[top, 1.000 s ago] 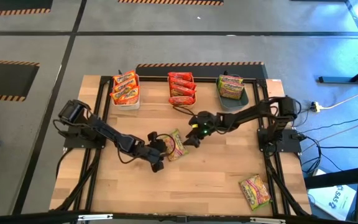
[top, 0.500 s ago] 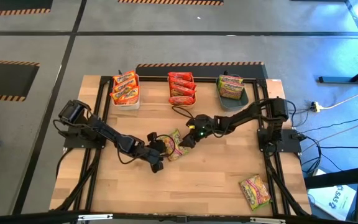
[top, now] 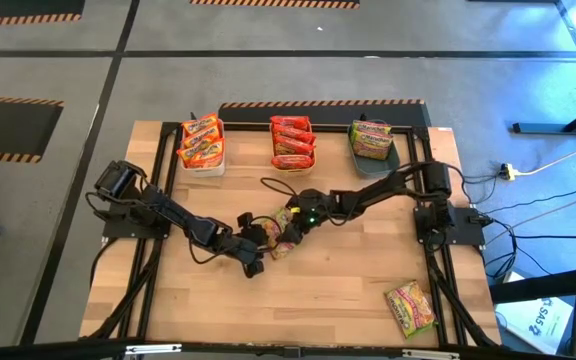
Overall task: Sort Maruchan noodles
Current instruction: Put the green noodle pack into the blue bin
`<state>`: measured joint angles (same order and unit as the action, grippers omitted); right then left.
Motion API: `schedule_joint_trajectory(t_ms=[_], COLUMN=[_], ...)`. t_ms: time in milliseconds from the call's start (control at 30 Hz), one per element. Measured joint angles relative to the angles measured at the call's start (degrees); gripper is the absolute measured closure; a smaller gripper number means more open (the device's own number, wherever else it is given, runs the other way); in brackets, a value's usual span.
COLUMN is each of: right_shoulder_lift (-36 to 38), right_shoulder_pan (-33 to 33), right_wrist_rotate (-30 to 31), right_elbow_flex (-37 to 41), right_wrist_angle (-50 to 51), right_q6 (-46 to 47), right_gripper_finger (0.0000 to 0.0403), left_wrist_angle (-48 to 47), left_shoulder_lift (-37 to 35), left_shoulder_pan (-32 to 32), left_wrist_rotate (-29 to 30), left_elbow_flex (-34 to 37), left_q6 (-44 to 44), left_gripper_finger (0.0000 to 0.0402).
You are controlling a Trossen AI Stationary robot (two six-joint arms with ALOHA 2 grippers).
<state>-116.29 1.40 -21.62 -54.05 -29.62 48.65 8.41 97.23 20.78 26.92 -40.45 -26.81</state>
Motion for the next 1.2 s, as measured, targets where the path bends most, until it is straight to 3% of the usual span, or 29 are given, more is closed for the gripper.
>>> schedule_joint_trajectory(t_ms=[200,500,633,767,933,1200], right_shoulder_lift=[-0.3,-0.2,-0.1,0.9,5.5,19.6], right_shoulder_pan=[-0.4,-0.3,-0.3,-0.2,0.1,3.0], right_wrist_rotate=[0.1,1.5,0.9,0.1,0.9,6.1], right_elbow_flex=[-1.4,-1.5,-1.5,-1.5,-1.4,-1.4], right_wrist_angle=[1.4,1.9,1.0,2.3,11.3,34.2], right_q6=[-1.5,-6.8,-8.0,-10.3,-16.9,-30.2], right_gripper_finger=[0.0080,0.0211,0.0248,0.0255,0.0256,0.0268], left_wrist_angle=[0.3,0.1,0.1,-0.6,-4.9,-9.2], left_shoulder_lift=[0.0,-0.4,-0.9,-2.8,-9.8,-16.2], left_shoulder_pan=[0.0,0.1,0.1,0.0,0.0,0.0], left_wrist_rotate=[0.6,0.2,-0.2,-4.5,-11.8,-7.8], left_elbow_flex=[0.0,0.0,0.0,0.0,0.0,0.0], left_q6=[0.0,0.1,0.3,0.4,2.3,3.4], left_gripper_finger=[0.0243,0.0243,0.0243,0.0243,0.0243,0.0243])
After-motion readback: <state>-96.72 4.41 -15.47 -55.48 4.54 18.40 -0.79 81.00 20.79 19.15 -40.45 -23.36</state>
